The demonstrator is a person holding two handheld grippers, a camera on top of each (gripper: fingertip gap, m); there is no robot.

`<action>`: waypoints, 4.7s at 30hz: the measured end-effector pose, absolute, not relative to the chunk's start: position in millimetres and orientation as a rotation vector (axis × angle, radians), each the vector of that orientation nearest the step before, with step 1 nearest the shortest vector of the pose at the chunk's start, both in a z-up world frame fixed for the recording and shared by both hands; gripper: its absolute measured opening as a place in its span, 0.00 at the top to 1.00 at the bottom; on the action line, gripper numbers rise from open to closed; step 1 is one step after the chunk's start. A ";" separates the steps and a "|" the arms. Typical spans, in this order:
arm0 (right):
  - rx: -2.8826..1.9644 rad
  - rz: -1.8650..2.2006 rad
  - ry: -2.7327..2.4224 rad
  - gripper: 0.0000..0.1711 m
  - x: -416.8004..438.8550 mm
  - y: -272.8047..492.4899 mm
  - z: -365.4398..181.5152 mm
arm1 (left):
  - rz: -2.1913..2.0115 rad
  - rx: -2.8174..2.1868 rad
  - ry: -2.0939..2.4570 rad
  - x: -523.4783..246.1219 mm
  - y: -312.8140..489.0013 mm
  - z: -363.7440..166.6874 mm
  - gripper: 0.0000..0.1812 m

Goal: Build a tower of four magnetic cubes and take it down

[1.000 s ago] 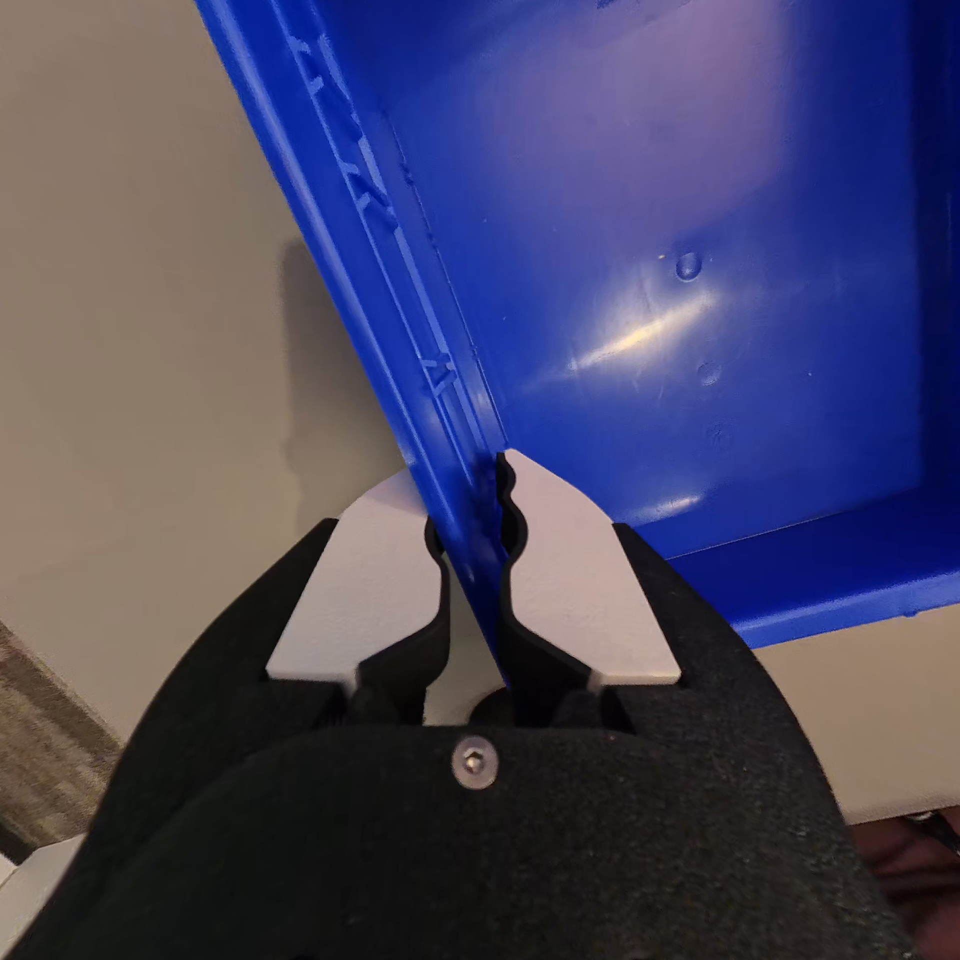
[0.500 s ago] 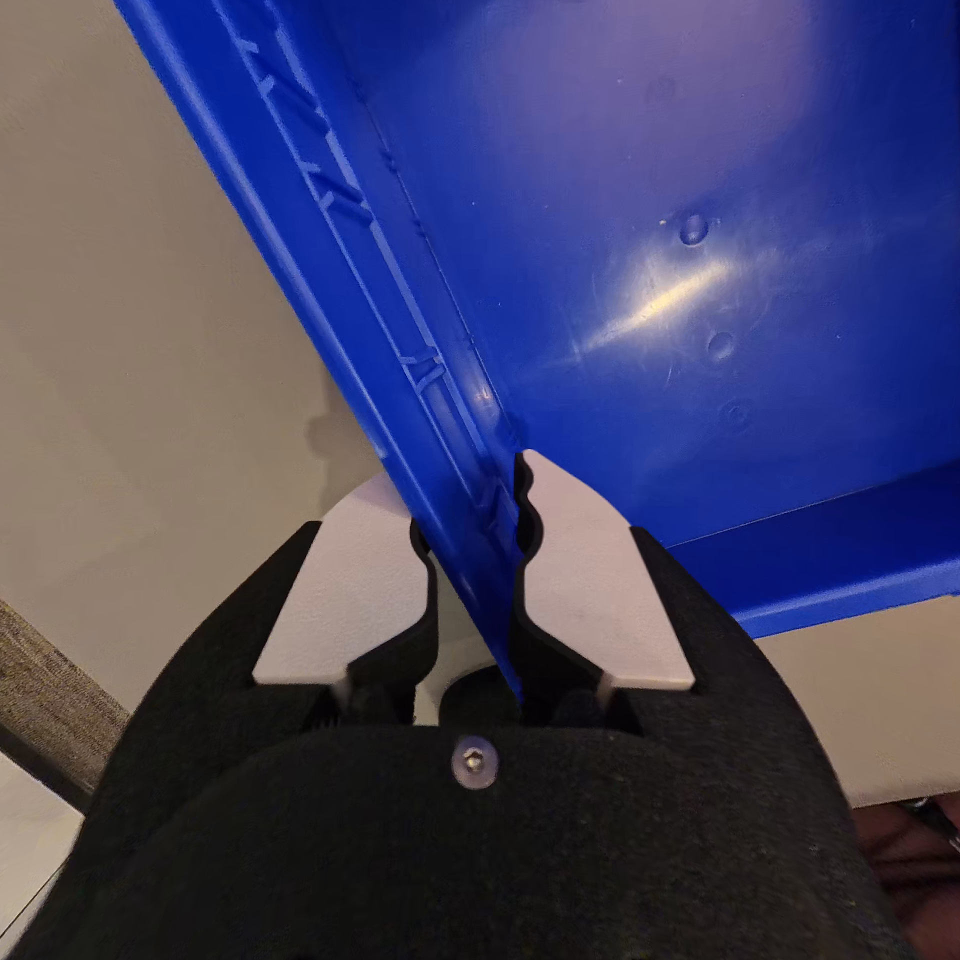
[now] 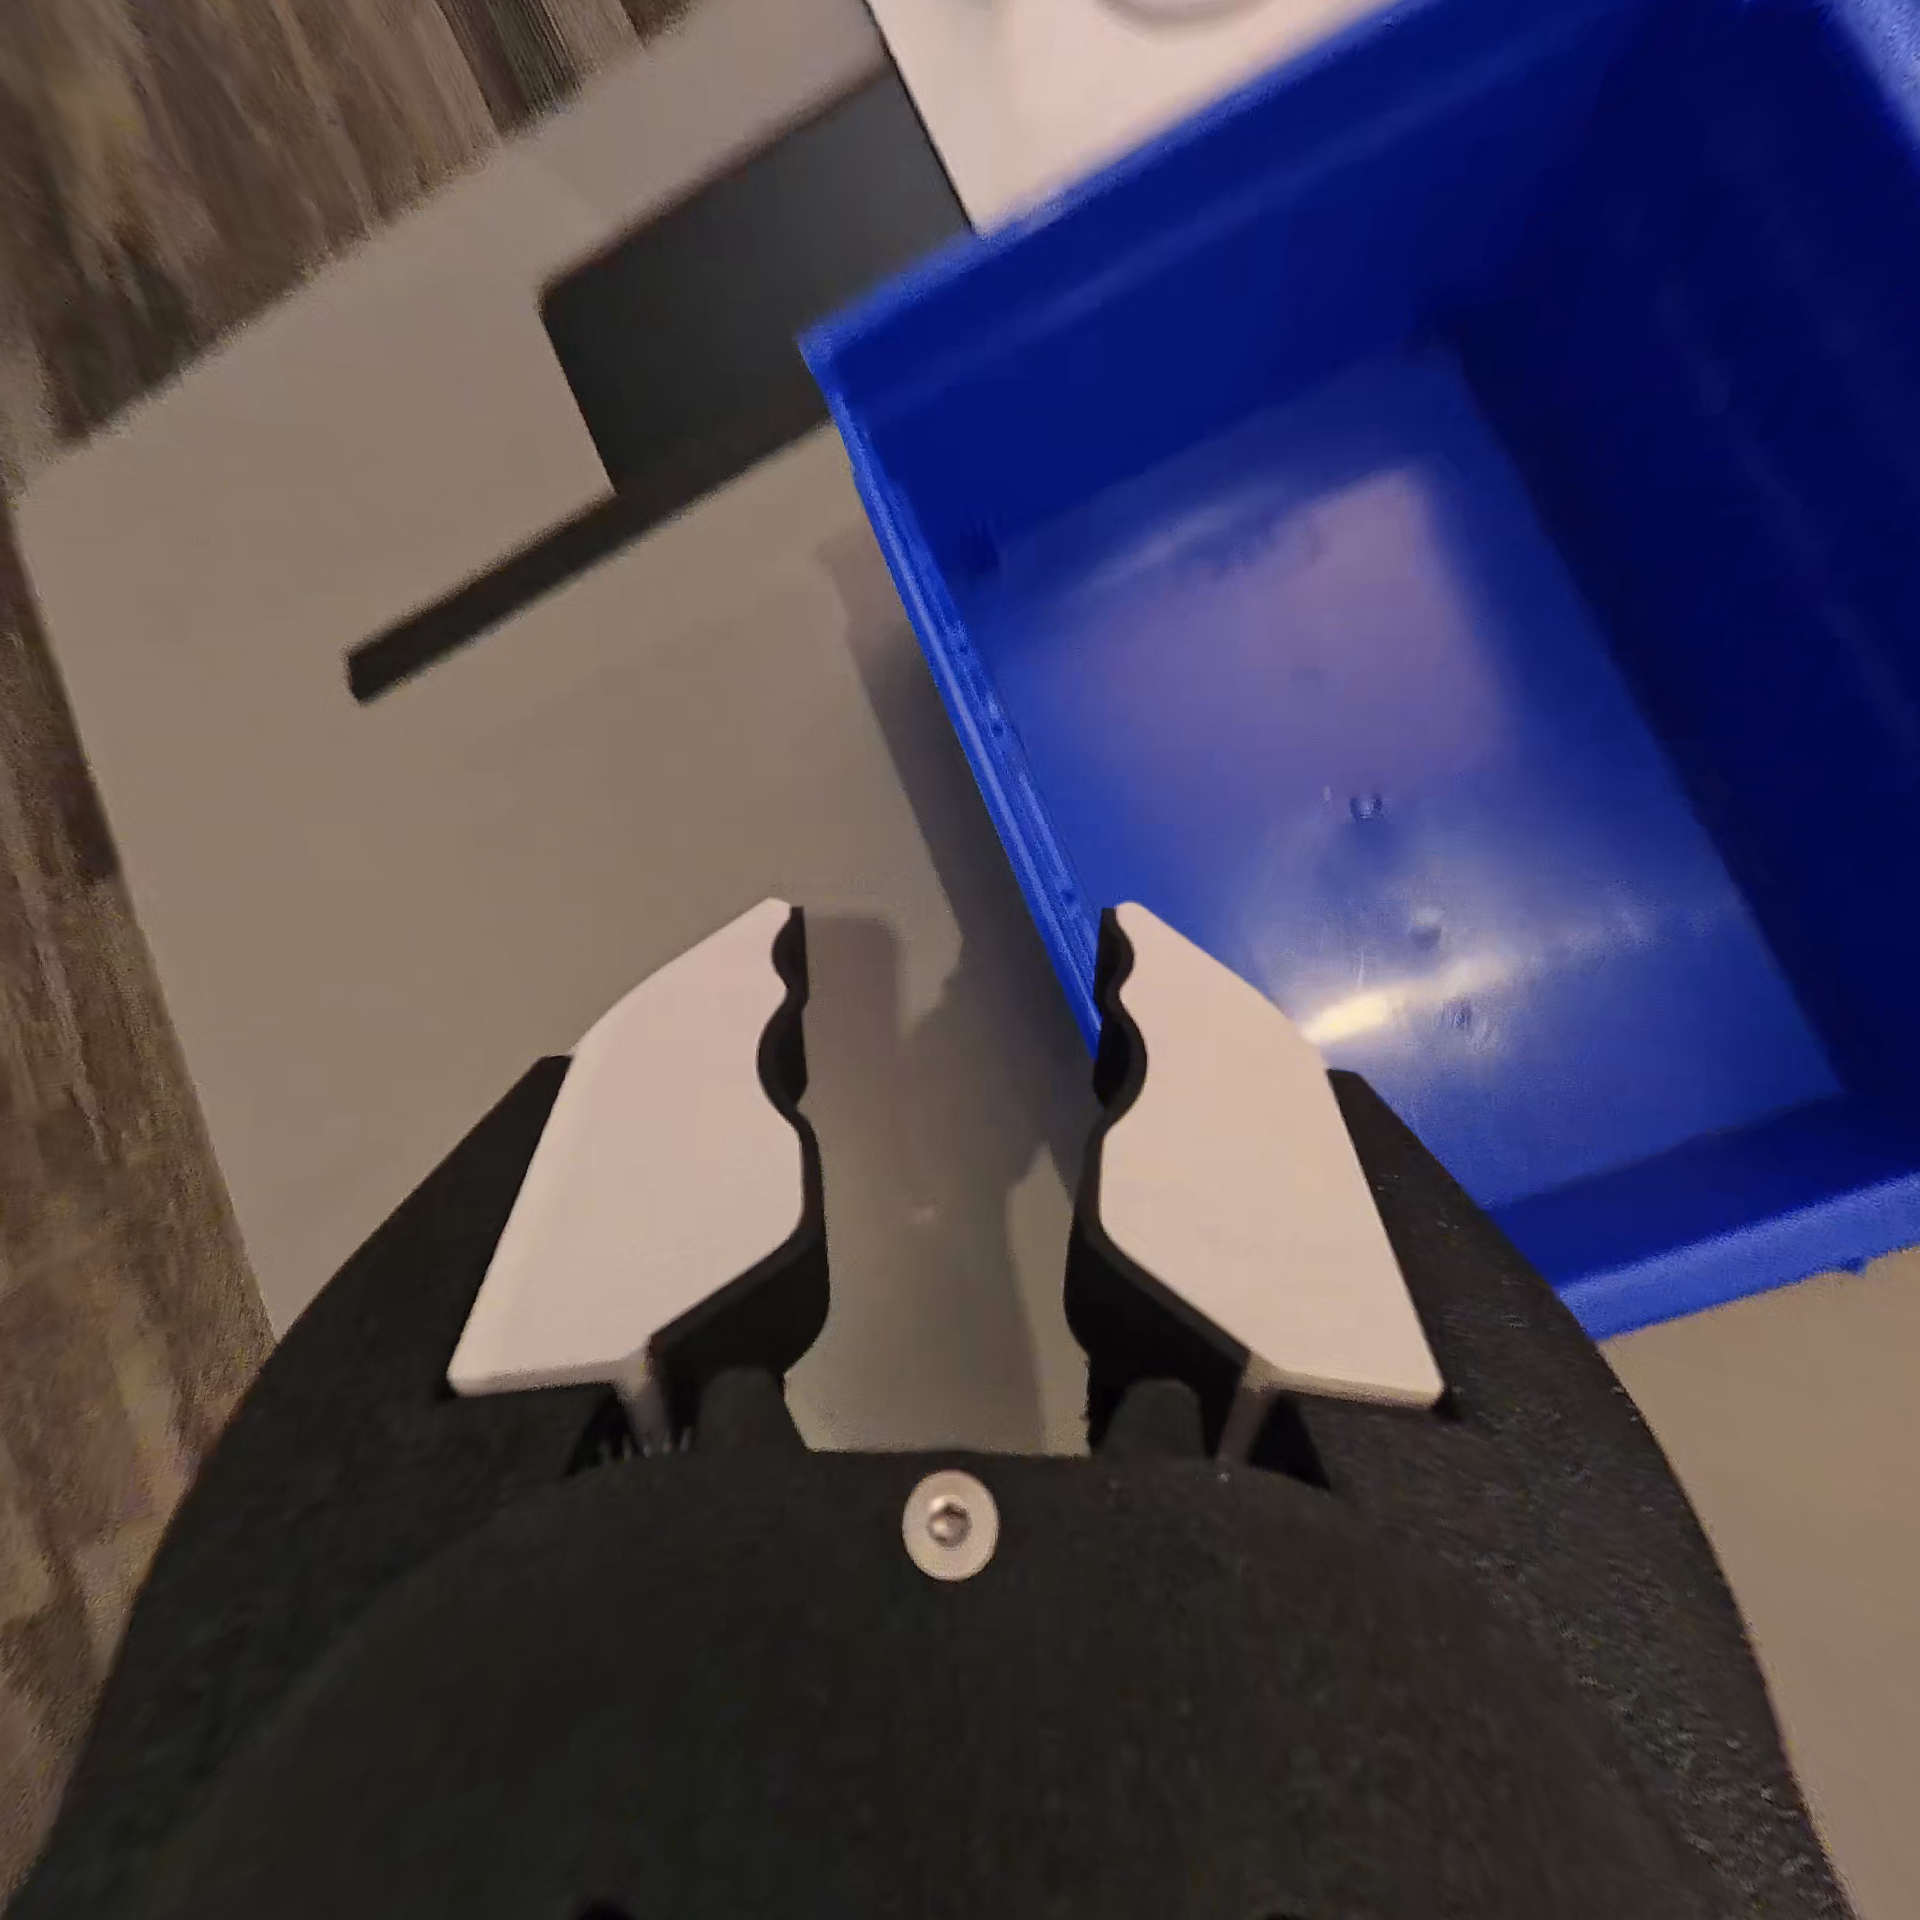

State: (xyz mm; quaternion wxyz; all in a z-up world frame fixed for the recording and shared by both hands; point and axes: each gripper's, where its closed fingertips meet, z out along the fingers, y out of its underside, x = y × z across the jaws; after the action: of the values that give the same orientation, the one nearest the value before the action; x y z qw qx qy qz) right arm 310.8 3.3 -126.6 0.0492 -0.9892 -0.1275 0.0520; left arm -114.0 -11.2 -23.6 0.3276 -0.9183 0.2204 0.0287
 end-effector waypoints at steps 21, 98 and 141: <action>-3.123 0.352 -0.196 0.97 356.6 -6.3 -130.0 | -0.059 -1.932 0.375 -149.8 -11.3 80.9 0.55; -2.630 0.029 -0.504 0.58 101.0 23.2 -48.3 | -0.213 -2.602 -0.357 -370.8 -99.1 -64.8 0.63; -2.855 0.376 0.050 0.95 464.2 17.3 -120.4 | 0.240 -2.847 0.303 -267.8 -23.7 -116.7 0.86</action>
State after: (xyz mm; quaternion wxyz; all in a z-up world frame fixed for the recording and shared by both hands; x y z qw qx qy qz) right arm 464.2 17.3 -120.4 0.1304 -0.9828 0.0171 0.1294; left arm -267.8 -23.7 -116.7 0.1338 -0.9820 0.1047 0.0827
